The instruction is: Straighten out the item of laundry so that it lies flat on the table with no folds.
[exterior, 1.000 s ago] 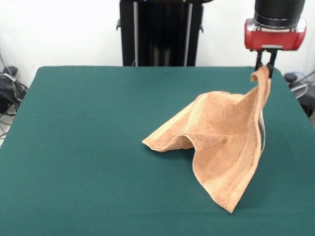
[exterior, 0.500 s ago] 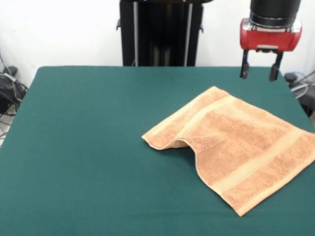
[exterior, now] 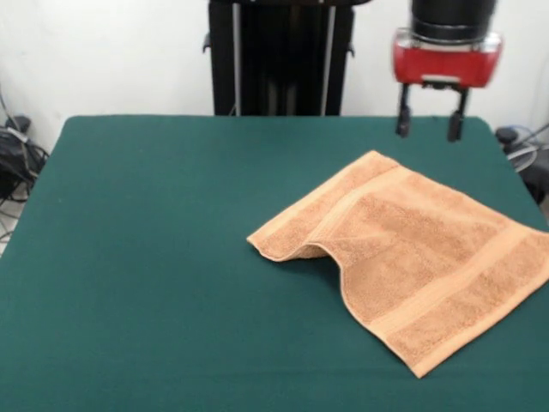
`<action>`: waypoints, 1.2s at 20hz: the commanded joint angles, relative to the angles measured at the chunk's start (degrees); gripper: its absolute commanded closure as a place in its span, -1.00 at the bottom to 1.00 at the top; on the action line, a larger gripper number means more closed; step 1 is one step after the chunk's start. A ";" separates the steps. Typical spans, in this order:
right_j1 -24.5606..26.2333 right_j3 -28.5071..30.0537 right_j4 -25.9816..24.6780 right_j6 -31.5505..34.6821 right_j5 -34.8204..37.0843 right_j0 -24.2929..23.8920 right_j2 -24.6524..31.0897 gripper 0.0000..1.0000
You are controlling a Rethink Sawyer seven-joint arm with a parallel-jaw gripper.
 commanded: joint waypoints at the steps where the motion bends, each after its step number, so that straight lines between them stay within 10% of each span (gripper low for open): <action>1: -2.83 9.34 -0.02 4.23 -3.99 -8.46 5.40 -1.00; 13: -5.85 15.38 -7.62 -4.49 -4.60 -25.27 10.99 -1.00; 24: -2.46 11.56 -15.84 1.29 -8.34 -26.18 10.17 -1.00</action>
